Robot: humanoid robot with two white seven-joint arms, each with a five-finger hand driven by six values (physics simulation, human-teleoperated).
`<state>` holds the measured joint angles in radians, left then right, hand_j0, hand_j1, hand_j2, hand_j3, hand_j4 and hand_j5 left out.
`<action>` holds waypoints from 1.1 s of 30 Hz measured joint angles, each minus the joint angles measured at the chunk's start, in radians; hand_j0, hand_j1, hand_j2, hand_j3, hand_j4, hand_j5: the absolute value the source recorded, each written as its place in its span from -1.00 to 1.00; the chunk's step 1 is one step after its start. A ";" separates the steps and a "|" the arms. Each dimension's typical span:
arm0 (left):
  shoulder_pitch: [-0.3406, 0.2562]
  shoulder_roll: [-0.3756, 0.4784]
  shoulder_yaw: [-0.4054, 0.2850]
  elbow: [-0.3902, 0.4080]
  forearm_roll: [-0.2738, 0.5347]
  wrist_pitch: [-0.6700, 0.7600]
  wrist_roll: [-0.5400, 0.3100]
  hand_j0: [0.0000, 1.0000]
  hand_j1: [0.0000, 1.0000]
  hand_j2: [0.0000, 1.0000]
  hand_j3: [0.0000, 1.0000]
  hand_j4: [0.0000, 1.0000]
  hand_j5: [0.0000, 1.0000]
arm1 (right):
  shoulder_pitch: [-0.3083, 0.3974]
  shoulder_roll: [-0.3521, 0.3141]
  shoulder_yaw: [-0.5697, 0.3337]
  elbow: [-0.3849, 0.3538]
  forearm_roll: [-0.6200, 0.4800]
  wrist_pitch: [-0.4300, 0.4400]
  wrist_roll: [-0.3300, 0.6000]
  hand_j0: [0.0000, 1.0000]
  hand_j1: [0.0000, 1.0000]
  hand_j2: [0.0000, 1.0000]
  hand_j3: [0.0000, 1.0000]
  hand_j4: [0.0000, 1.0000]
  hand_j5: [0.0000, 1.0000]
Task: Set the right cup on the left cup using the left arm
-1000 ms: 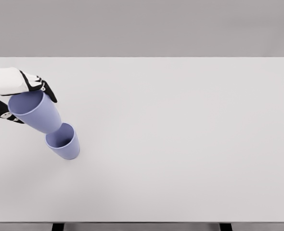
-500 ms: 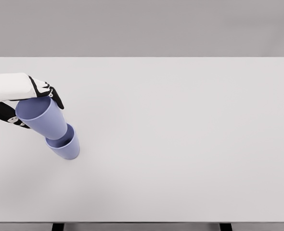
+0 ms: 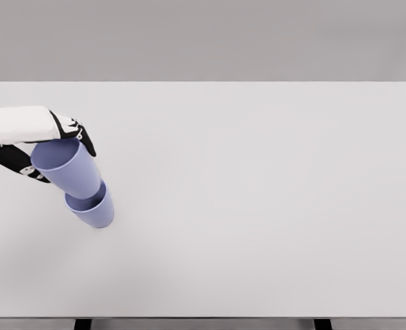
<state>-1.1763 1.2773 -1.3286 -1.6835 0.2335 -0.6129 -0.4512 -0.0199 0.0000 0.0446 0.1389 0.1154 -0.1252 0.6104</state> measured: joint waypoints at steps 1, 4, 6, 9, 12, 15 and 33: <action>0.001 -0.001 0.000 0.004 -0.002 0.000 0.000 -0.04 -0.04 -0.04 -0.04 -0.04 -0.04 | 0.000 0.000 0.000 0.000 0.000 0.000 0.000 1.00 1.00 1.00 1.00 1.00 1.00; 0.003 -0.003 0.000 0.010 -0.004 0.000 0.001 -0.03 -0.03 -0.03 -0.03 -0.03 -0.03 | 0.000 0.000 0.000 0.000 0.000 0.000 0.000 1.00 1.00 1.00 1.00 1.00 1.00; 0.001 -0.004 0.001 0.012 -0.004 0.000 0.001 -0.03 -0.03 -0.03 -0.03 -0.03 -0.03 | 0.000 0.000 0.000 0.000 0.000 0.000 0.000 1.00 1.00 1.00 1.00 1.00 1.00; 0.001 -0.004 0.001 0.013 -0.004 0.000 0.002 -0.03 -0.03 -0.03 -0.03 -0.03 -0.03 | 0.000 0.000 0.000 0.000 0.000 0.000 0.000 1.00 1.00 1.00 1.00 1.00 1.00; 0.001 -0.004 0.002 0.013 -0.005 0.000 0.002 -0.03 -0.03 -0.03 -0.03 -0.03 -0.03 | 0.000 0.000 0.000 0.000 0.000 0.000 0.000 1.00 1.00 1.00 1.00 1.00 1.00; 0.003 -0.004 0.003 0.013 -0.004 0.000 0.003 0.05 0.05 0.05 0.05 0.05 0.05 | 0.000 0.000 0.000 0.000 0.000 0.000 0.000 1.00 1.00 1.00 1.00 1.00 1.00; 0.011 0.000 0.006 0.002 -0.005 0.000 0.010 0.86 0.86 0.86 0.86 0.86 0.86 | 0.000 0.000 0.000 0.000 0.000 0.000 0.000 1.00 1.00 1.00 1.00 1.00 1.00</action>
<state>-1.1658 1.2772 -1.3224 -1.6817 0.2280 -0.6130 -0.4408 -0.0199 0.0000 0.0445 0.1392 0.1153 -0.1252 0.6104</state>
